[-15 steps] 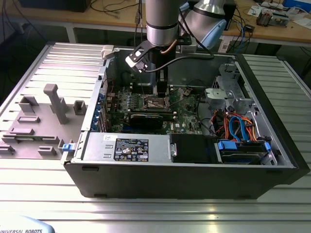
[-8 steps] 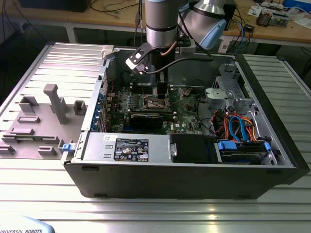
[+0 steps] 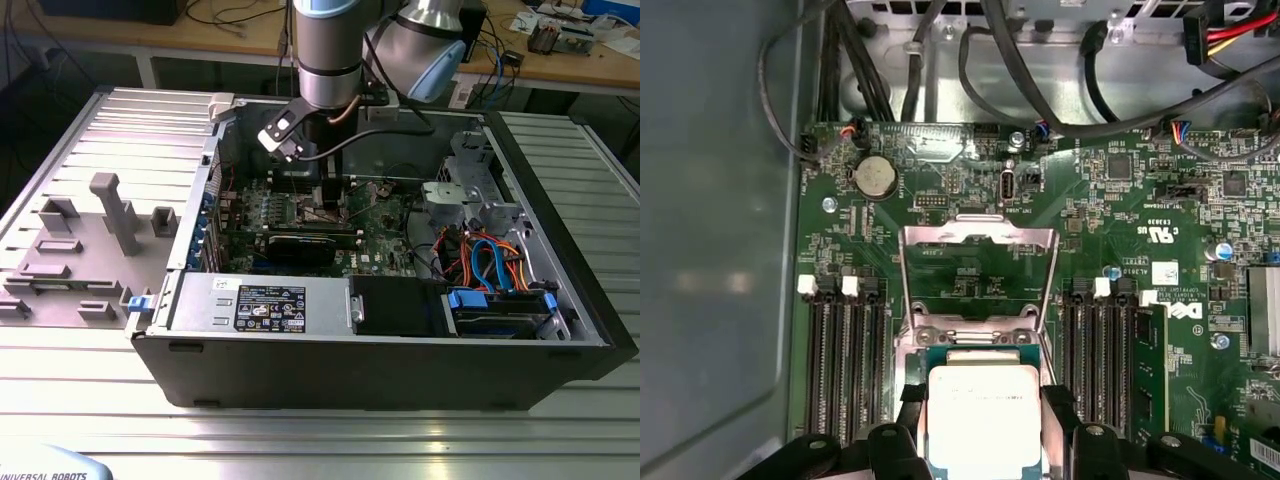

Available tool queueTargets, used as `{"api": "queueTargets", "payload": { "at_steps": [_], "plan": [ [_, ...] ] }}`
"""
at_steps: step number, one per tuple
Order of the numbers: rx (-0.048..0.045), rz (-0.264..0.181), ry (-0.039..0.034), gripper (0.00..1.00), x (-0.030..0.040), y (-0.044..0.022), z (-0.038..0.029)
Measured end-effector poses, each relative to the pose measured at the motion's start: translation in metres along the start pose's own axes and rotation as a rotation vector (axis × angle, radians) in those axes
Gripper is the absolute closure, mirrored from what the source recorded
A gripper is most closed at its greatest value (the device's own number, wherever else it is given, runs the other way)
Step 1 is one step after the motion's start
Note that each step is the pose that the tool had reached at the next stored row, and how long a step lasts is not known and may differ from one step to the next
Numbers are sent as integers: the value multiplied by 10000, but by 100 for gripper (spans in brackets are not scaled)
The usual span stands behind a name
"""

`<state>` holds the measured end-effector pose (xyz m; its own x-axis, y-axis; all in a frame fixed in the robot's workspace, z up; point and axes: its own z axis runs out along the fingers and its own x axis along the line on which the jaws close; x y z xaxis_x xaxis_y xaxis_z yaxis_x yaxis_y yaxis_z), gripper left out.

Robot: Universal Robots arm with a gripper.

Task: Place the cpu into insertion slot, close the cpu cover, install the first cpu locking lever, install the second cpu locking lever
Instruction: 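Place the cpu into insertion slot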

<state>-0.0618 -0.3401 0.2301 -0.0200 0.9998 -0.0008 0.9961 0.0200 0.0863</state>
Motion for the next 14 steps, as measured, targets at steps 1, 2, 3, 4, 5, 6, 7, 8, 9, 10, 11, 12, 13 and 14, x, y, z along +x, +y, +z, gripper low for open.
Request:
{"api": "queueTargets", "payload": {
  "at_steps": [1, 2, 3, 4, 5, 6, 7, 8, 9, 10, 11, 12, 13, 14],
  "plan": [
    [2, -6, -68, 46, 4, -3, 21],
    [2, -6, -70, 46, 7, -8, 36],
    [2, -6, -69, 46, 8, -11, 43],
    [2, -6, -68, 46, 9, -15, 49],
    [1, -6, -63, 46, 11, -25, 63],
    [2, -5, -63, 46, 11, -40, 74],
    [3, -6, -65, 46, 11, -51, 79],
    [2, -4, -65, 46, 11, -63, 84],
    [1, -2, -62, 46, 13, -80, 95],
    [1, 0, -62, 46, 13, -93, 107],
    [1, 2, -63, 46, 13, -100, 117],
    [2, 3, -64, 46, 13, -108, 127],
    [1, 5, -63, 46, 13, -122, 152],
    [1, 16, -65, 46, 13, -126, 168]
  ]
}}
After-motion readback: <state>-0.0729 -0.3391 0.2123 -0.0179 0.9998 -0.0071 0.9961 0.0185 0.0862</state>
